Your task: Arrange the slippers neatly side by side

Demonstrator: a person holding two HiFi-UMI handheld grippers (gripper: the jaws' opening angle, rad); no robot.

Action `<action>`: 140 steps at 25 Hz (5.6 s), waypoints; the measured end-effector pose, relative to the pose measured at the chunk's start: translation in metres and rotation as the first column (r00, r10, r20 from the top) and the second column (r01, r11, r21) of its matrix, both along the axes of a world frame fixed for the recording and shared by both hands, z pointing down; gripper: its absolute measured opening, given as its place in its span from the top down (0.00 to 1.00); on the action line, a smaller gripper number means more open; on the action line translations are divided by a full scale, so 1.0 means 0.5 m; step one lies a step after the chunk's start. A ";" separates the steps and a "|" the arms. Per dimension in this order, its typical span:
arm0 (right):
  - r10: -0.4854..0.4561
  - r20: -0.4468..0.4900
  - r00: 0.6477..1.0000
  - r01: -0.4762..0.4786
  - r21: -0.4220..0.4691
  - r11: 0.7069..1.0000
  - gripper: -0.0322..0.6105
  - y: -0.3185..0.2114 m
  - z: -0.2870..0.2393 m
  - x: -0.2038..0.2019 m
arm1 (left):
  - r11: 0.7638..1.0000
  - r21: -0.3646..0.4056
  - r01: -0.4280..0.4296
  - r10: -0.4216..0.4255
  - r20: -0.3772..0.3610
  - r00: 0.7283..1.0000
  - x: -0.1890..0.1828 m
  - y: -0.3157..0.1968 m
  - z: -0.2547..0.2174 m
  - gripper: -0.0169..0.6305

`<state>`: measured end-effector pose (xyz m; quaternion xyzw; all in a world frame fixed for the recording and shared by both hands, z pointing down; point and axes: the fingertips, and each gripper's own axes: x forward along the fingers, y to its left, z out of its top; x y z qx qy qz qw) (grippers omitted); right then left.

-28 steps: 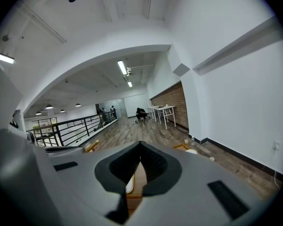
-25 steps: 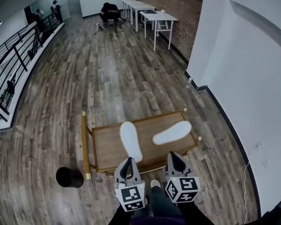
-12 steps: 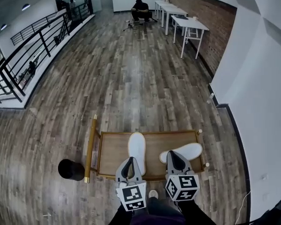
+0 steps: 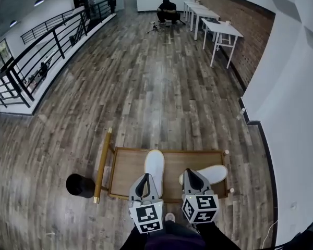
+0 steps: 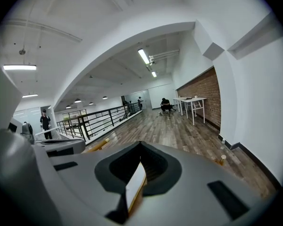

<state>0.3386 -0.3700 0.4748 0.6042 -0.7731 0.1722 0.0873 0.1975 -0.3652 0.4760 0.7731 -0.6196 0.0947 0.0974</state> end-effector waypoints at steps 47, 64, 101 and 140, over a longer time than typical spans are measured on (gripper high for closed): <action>0.820 0.156 0.551 -0.302 -0.878 0.370 0.76 0.003 0.499 0.390 | 0.994 -0.029 -0.108 0.108 -0.010 0.994 0.010 -0.118 0.030 0.97; 0.339 0.111 0.934 -0.103 -0.827 0.553 0.92 -0.087 0.439 0.310 | 0.996 -0.014 -0.085 0.084 -0.039 0.996 -0.004 -0.161 0.028 0.97; -0.277 0.184 0.943 0.281 -0.887 0.366 0.92 -0.157 0.528 0.008 | 0.995 -0.057 -0.082 0.081 -0.018 0.997 -0.009 -0.176 0.048 0.97; -0.110 0.341 0.934 0.312 -0.625 0.716 0.84 -0.215 0.322 0.050 | 0.992 -0.009 -0.124 0.123 -0.062 0.990 0.017 -0.194 0.018 0.97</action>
